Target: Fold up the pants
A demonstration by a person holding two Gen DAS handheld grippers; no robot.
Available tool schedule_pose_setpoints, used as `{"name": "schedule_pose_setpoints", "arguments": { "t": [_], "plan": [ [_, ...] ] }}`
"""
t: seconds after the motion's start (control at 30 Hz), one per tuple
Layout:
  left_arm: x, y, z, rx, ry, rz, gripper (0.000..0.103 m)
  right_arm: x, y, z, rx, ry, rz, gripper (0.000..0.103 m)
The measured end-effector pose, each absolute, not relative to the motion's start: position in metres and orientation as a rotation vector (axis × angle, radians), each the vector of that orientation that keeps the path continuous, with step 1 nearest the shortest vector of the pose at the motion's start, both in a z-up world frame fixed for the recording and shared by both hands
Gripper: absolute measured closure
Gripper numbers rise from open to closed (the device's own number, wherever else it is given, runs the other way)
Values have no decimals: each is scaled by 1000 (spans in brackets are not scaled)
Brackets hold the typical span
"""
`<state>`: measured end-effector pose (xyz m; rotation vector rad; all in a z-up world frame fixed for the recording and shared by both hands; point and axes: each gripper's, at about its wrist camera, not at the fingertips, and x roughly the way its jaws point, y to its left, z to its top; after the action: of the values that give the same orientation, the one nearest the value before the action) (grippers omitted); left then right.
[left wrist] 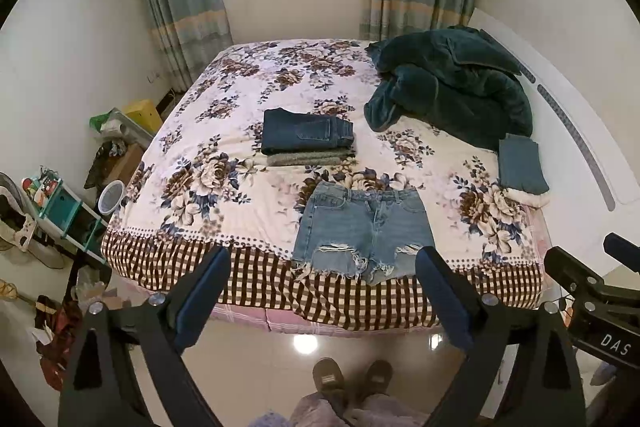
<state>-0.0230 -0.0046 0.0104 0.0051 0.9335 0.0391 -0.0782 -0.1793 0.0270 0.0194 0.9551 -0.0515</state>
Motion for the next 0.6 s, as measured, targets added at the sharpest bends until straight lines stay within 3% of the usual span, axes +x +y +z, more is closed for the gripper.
{"name": "schedule_pose_setpoints", "arguments": {
  "t": [0.6],
  "plan": [
    [-20,-9,8,-1,929,32,2,-75,-184,21,16,967,-41,0]
  ]
}}
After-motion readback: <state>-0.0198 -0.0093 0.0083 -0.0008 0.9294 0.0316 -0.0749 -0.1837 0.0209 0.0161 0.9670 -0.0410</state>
